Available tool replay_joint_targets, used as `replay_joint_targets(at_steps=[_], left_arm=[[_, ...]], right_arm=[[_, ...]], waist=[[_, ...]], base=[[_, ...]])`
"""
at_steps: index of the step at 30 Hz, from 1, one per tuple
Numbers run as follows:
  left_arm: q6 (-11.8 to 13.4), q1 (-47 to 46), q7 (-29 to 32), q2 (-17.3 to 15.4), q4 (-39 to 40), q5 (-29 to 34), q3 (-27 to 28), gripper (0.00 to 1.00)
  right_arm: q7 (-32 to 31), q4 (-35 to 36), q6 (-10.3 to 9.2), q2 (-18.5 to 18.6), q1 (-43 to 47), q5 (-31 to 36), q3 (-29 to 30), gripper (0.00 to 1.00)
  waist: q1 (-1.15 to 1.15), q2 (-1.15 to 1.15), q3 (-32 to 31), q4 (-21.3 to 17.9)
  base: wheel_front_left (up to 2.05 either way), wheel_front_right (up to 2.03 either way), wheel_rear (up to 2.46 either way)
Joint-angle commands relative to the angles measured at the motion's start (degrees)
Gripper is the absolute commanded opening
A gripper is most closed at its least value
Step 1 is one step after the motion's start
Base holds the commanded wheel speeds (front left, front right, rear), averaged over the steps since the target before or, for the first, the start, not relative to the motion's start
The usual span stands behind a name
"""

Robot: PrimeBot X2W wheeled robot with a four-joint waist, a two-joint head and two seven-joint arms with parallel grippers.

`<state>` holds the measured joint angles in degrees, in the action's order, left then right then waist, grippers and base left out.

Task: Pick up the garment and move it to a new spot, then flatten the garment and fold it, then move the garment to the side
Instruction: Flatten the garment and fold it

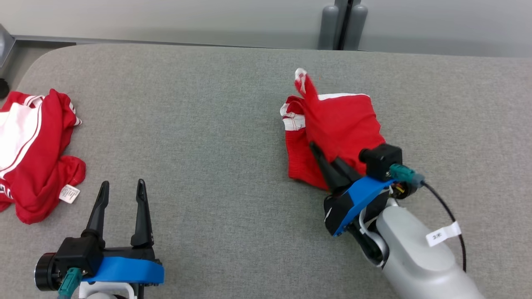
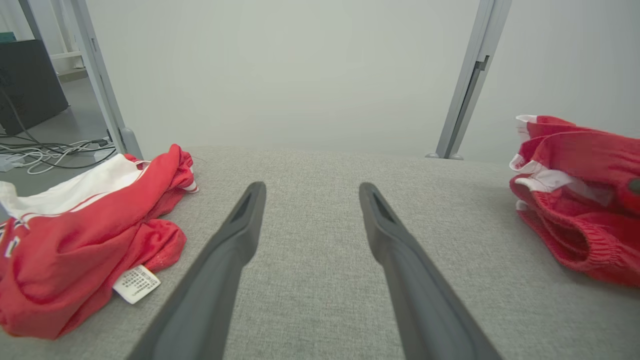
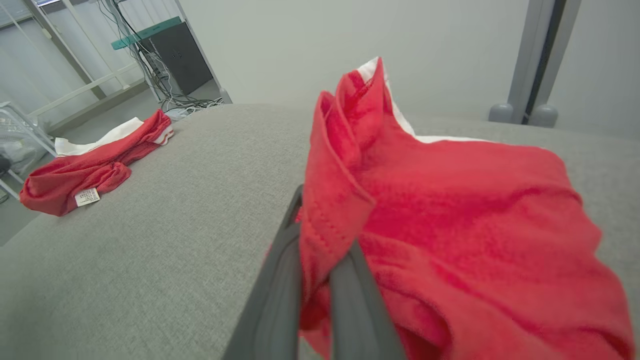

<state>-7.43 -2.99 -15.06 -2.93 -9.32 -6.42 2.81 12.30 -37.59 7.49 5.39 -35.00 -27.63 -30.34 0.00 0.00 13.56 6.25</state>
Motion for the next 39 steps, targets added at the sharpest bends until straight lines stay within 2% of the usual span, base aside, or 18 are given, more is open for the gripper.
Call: replay_joint_targets(at_steps=[1,3,4,5,6,7,12,18,22,23,24,25,31,39], left_arm=[[-0.01,-1.16,-0.17,0.06,-0.14,-0.22,-0.37,1.00],[-0.02,-1.28,-0.16,0.07,-0.25,-0.43,-0.60,1.00],[0.01,-1.41,-0.17,0.07,-0.29,-0.52,-0.61,1.00],[0.01,-1.54,-0.17,0.07,-0.35,-0.59,-0.66,1.00],[0.01,-1.54,-0.17,0.07,-0.35,-0.59,-0.66,1.00],[0.01,-1.59,-0.17,0.06,-0.46,-0.63,-0.68,1.00],[0.03,-0.52,-0.16,0.06,-0.73,-0.40,-0.45,1.00],[0.05,0.31,-0.17,0.06,-0.62,-0.09,-0.34,1.00],[0.04,0.34,-0.17,0.06,-0.47,0.16,-0.66,1.00],[0.04,0.15,-0.16,0.07,-0.48,0.22,-0.82,1.00],[0.03,-0.10,-0.16,0.07,-0.49,0.24,-0.93,1.00],[0.03,-0.38,-0.16,0.06,-0.51,0.24,-0.97,1.00],[0.01,-1.07,-0.17,0.06,-0.50,0.11,-1.43,1.00],[-0.02,-2.21,-0.16,0.07,-0.91,-0.20,-1.92,1.00]], right_arm=[[0.78,-1.20,0.01,-0.76,0.73,-0.27,-0.67,0.00],[1.40,-2.94,0.01,-1.26,0.76,-0.12,-1.66,0.00],[1.68,-3.83,0.01,-1.45,0.65,0.44,-2.38,0.06],[2.04,-4.42,0.01,-1.72,0.45,0.81,-3.04,0.85],[2.04,-4.42,0.01,-1.72,0.45,0.81,-3.04,0.85],[2.29,-4.88,0.01,-1.94,0.43,0.90,-3.52,1.00],[2.94,-3.66,0.01,-1.99,1.55,0.75,-2.88,1.00],[2.95,3.72,0.01,0.67,5.12,2.56,5.11,1.00],[2.95,5.63,0.01,2.59,6.64,5.24,10.73,1.00],[2.96,5.41,0.01,2.77,6.70,6.01,11.93,0.75],[2.96,4.90,0.01,2.82,6.73,6.64,12.94,0.31],[2.95,4.36,0.01,2.79,6.59,7.11,13.73,0.00],[2.93,-0.68,0.01,1.14,4.11,10.22,14.49,0.00],[2.93,-8.01,0.01,-1.93,1.46,10.77,9.64,0.00]], waist=[[0.00,0.00,0.37,0.46],[0.00,0.00,0.61,0.70],[0.00,0.00,0.68,0.76],[0.00,0.00,0.72,0.83],[0.00,0.00,0.72,0.83],[0.00,0.00,0.67,0.90],[0.00,0.00,-0.48,0.55],[0.00,0.00,-1.73,0.11],[0.00,0.00,-1.71,0.23],[0.00,0.00,-1.61,0.36],[0.00,0.00,-1.46,0.53],[0.00,0.00,-1.28,0.71],[0.00,0.00,-0.09,1.45],[0.00,0.00,0.79,2.75]], base=[[0.00,0.00,0.00],[0.00,0.00,0.00],[0.00,0.00,0.00],[0.00,0.00,0.00],[0.00,0.00,0.00],[0.00,0.00,0.00],[0.00,0.00,0.00],[0.00,0.00,0.00],[0.00,0.00,0.00],[0.00,0.00,0.00],[0.00,0.00,0.00],[0.00,0.00,0.00],[0.00,0.00,0.00],[0.00,0.00,0.00]])
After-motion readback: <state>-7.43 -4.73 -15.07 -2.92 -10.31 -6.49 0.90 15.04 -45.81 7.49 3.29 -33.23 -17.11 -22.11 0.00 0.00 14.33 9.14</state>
